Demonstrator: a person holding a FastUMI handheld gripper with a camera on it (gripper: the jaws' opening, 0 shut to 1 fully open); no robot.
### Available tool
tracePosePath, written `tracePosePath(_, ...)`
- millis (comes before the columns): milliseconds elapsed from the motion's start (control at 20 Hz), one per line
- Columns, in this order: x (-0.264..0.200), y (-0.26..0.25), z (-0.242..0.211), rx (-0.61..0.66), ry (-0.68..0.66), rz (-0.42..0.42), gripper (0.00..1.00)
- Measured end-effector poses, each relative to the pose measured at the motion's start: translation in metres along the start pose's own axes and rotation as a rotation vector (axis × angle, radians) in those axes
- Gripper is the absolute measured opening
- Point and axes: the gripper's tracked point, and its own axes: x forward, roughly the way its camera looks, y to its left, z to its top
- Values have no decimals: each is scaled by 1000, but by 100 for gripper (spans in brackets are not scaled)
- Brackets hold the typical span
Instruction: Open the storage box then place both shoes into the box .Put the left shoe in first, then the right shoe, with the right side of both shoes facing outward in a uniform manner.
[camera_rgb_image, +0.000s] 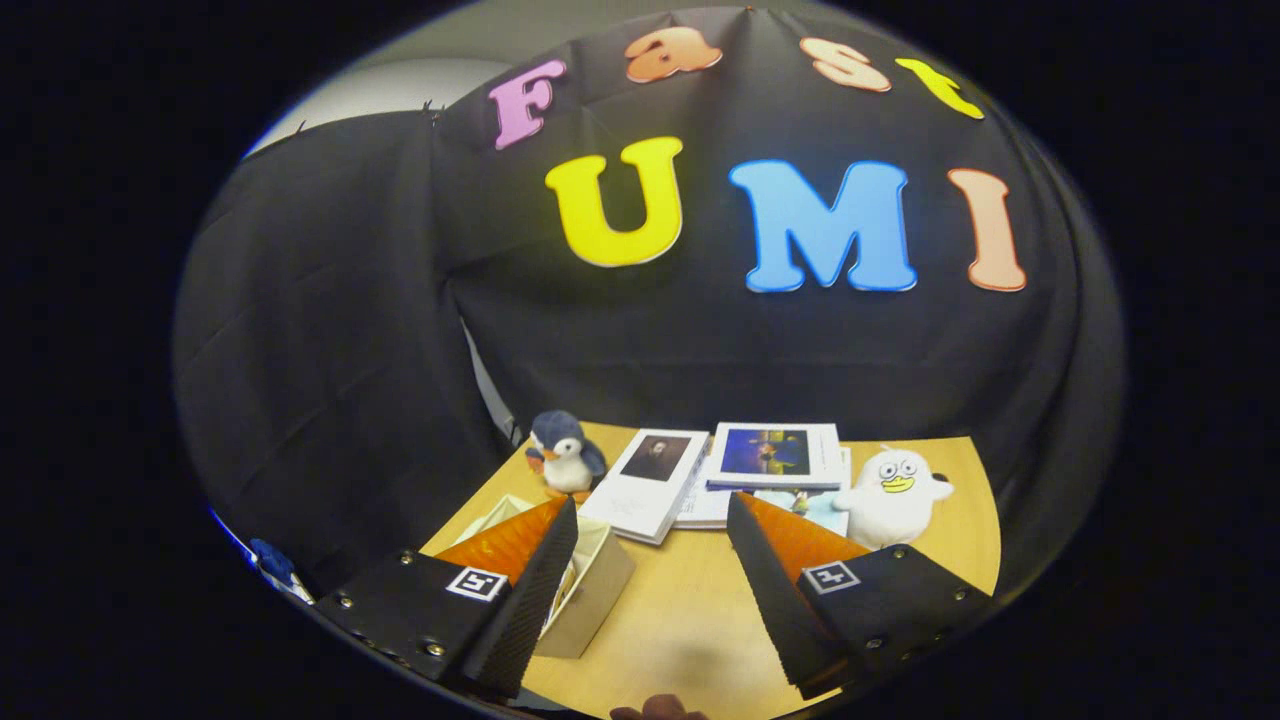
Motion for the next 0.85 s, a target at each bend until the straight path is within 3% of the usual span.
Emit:
tracePosePath(350,-95,-57,69,-53,-412,-211,92)
tracePosePath(850,-137,-96,53,-57,-478,-326,92)
